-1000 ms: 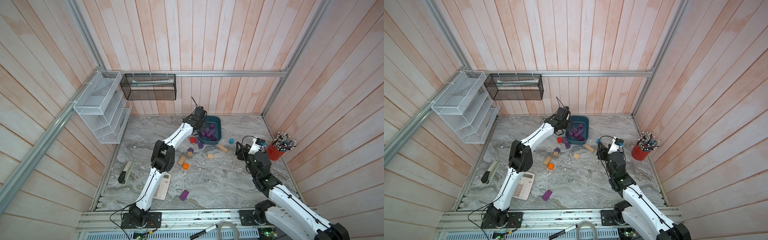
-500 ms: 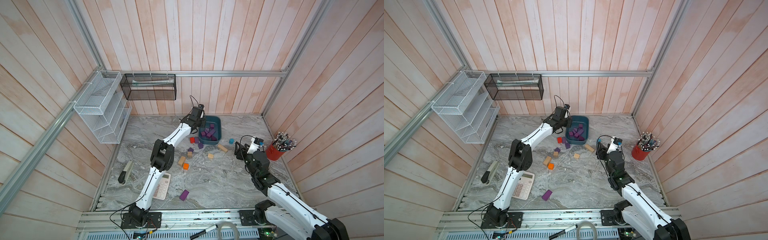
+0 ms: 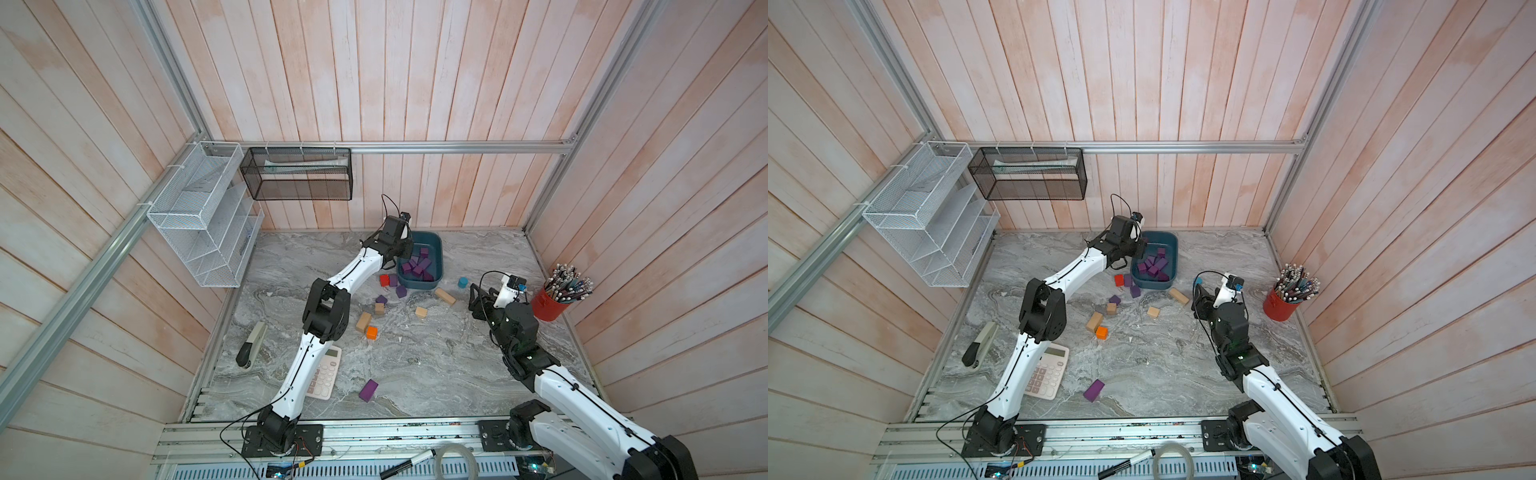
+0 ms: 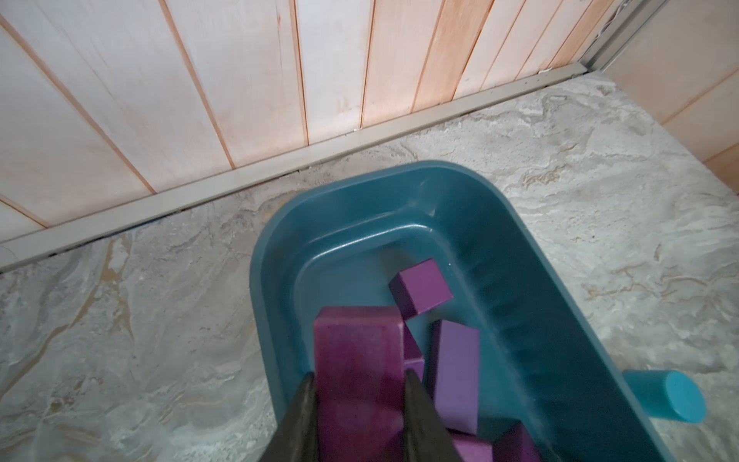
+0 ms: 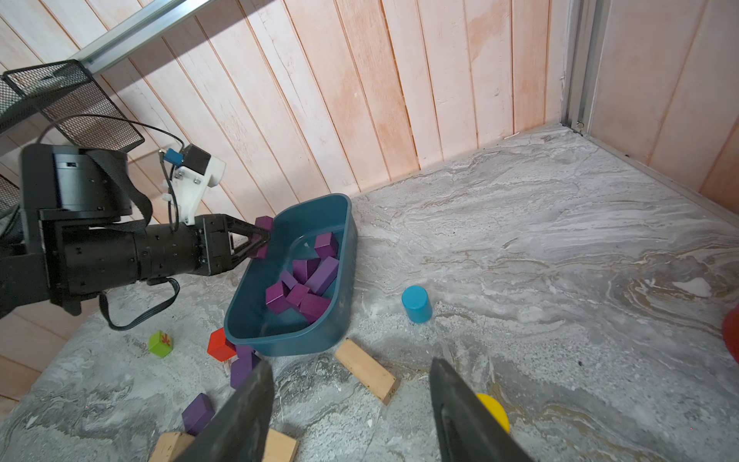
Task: Pick purple bricks into the storage bin
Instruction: Place the building block in the storage box.
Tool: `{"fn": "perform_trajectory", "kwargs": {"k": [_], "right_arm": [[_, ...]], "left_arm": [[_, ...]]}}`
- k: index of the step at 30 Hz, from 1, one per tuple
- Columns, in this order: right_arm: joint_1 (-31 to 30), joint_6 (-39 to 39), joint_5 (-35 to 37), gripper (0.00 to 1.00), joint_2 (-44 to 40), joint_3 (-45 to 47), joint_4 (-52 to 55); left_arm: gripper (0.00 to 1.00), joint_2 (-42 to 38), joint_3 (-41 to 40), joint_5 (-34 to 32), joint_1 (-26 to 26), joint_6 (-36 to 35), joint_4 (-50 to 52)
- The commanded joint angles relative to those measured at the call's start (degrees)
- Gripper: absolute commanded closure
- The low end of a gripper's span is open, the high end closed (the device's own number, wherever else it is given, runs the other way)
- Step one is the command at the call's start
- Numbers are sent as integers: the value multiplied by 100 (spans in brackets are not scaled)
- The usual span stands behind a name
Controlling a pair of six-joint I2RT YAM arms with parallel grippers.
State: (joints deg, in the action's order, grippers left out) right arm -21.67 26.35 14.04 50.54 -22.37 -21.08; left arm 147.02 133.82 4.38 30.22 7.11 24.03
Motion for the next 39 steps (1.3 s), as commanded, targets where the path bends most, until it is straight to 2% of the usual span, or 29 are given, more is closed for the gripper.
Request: {"fn": "perform_trajectory", "kwargs": {"k": [1, 12, 24, 30, 32, 39], "right_arm": [[-29, -33, 20, 36, -58, 80, -130], [-30, -16, -10, 36, -122, 91, -100], [-22, 9, -50, 36, -27, 53, -80], [-22, 2, -57, 36, -12, 32, -87], [-24, 2, -73, 36, -8, 28, -81], [-23, 2, -107, 36, -48, -6, -44]], "left_arm": [[72, 160, 117, 151, 9, 118, 110], [72, 154, 31, 89, 42, 187, 275], [65, 99, 114, -41, 68, 80, 326], [52, 23, 216, -78, 71, 61, 334], [44, -38, 220, -26, 67, 86, 312], [37, -447, 99, -175, 151, 99, 355]]}}
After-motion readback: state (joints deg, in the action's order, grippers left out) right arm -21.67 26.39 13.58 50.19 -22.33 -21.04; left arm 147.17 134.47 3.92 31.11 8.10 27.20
